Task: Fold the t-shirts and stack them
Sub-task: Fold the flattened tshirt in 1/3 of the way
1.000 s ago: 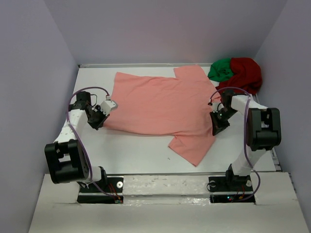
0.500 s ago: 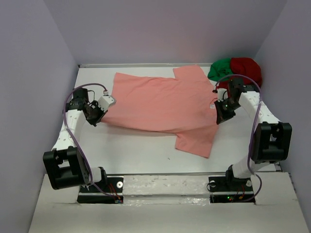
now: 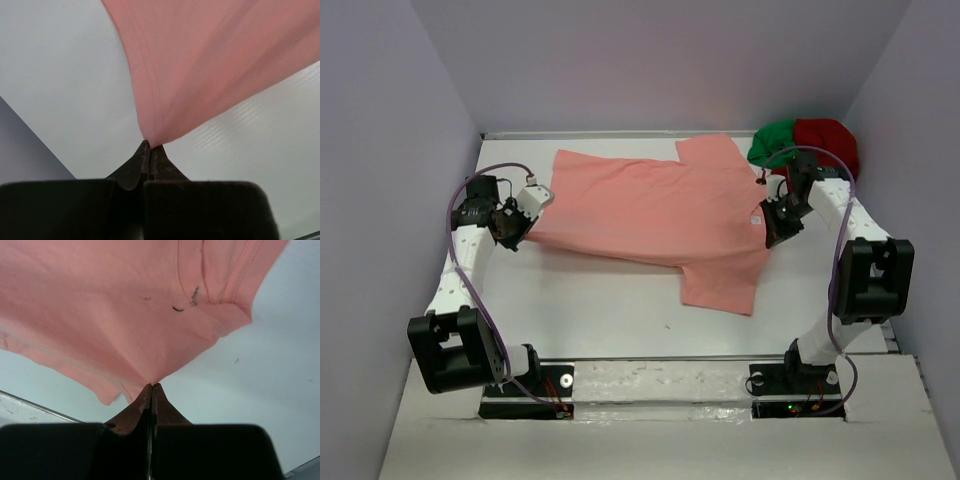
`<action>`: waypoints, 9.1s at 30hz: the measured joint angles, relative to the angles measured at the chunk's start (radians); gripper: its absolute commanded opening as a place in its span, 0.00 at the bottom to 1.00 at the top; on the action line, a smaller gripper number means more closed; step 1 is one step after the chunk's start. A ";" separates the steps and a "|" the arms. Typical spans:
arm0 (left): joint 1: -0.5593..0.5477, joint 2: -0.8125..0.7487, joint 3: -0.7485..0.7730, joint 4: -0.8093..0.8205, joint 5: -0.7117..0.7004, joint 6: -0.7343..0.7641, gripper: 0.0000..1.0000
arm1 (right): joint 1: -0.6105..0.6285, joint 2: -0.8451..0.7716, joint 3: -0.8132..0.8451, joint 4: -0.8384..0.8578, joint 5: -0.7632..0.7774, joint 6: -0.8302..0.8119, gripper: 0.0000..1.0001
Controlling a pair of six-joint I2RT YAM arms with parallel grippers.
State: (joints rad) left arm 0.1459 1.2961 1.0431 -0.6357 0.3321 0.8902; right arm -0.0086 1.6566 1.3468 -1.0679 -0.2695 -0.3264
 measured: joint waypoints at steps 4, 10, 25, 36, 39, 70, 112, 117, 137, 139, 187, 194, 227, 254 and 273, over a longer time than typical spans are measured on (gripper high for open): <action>0.000 0.002 0.000 0.024 -0.005 -0.023 0.00 | 0.000 0.055 0.048 0.008 0.000 0.001 0.00; 0.000 0.030 0.000 0.071 -0.019 -0.060 0.00 | 0.000 0.125 0.124 0.029 -0.001 0.005 0.00; -0.003 0.186 0.027 0.192 -0.055 -0.138 0.00 | 0.000 0.315 0.273 0.051 -0.004 0.008 0.00; -0.055 0.329 0.106 0.228 -0.102 -0.166 0.00 | 0.002 0.424 0.385 0.051 -0.001 0.007 0.00; -0.072 0.351 0.106 0.233 -0.116 -0.167 0.00 | 0.002 0.442 0.390 0.050 0.003 0.005 0.00; -0.134 0.455 0.106 0.297 -0.255 -0.238 0.00 | 0.002 0.513 0.426 0.055 0.037 -0.019 1.00; -0.139 -0.005 0.008 0.360 -0.516 -0.313 0.99 | 0.002 -0.071 0.032 -0.190 -0.091 -0.233 0.92; -0.137 -0.123 -0.060 0.352 -0.465 -0.340 0.99 | 0.004 -0.055 -0.071 -0.180 -0.095 -0.281 0.77; -0.133 -0.223 -0.187 0.285 -0.444 -0.393 0.99 | 0.256 0.128 -0.084 -0.114 -0.155 -0.360 0.63; -0.133 -0.226 -0.190 0.286 -0.444 -0.398 0.99 | 0.299 0.083 -0.086 -0.110 -0.153 -0.375 0.64; -0.092 -0.283 -0.282 0.313 -0.404 -0.409 0.99 | 0.639 0.020 -0.346 0.462 0.218 -0.506 0.41; -0.092 -0.282 -0.282 0.313 -0.389 -0.409 0.99 | 0.639 0.021 -0.347 0.471 0.237 -0.500 0.31; -0.092 -0.285 -0.274 0.303 -0.347 -0.409 0.99 | 0.639 -0.092 -0.248 0.451 0.409 -0.510 0.00; -0.092 -0.289 -0.274 0.302 -0.346 -0.409 0.99 | 0.462 0.082 0.010 0.567 0.497 -0.650 0.00; -0.092 -0.275 -0.274 0.302 -0.344 -0.409 0.99 | 0.462 0.203 0.081 0.571 0.452 -0.692 0.00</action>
State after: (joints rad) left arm 0.0544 1.0210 0.7689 -0.3336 -0.0124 0.4816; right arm 0.4538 1.8599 1.4281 -0.4965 0.1829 -1.0180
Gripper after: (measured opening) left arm 0.989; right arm 0.019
